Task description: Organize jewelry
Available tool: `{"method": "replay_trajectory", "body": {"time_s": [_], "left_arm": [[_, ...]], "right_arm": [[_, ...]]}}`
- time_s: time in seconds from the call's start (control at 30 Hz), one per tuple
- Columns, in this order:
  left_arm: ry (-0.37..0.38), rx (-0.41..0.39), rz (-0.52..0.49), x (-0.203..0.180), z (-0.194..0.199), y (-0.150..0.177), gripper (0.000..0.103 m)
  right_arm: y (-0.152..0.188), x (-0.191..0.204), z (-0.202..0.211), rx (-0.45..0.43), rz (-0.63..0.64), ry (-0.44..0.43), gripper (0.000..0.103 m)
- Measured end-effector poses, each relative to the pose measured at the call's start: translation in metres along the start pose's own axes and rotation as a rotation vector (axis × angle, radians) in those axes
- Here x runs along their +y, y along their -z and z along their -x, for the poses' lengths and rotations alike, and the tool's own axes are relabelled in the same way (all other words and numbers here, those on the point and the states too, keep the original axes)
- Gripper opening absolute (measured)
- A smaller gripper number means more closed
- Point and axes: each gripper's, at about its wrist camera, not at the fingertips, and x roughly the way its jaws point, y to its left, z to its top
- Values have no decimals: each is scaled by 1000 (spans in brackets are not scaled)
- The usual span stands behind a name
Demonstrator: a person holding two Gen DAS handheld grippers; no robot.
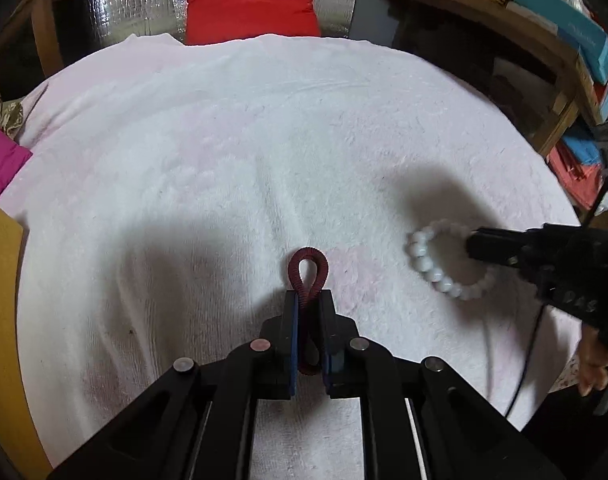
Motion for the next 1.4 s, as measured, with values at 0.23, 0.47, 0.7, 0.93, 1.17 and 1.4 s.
{"method": "replay_trajectory", "body": {"time_s": [0.23, 0.47, 0.7, 0.93, 1.17, 1.4], "left_arm": [[-38, -13, -5, -1, 6, 2, 55], [-60, -13, -25, -2, 10, 5, 56], [-88, 12, -47, -4, 2, 7, 62], [-111, -7, -78, -9, 5, 7, 62], [-123, -10, -87, -9, 4, 7, 62], [-136, -17, -107, -12, 4, 8, 62]], "right_arm": [[-3, -14, 7, 13, -58, -8, 24], [-5, -11, 11, 23, -61, 3, 29], [0, -6, 2, 42, -19, 36, 29], [2, -2, 1, 27, 23, 54, 28], [1, 3, 0, 22, 59, 70, 23], [2, -1, 9, 4, 63, 66, 19]]}}
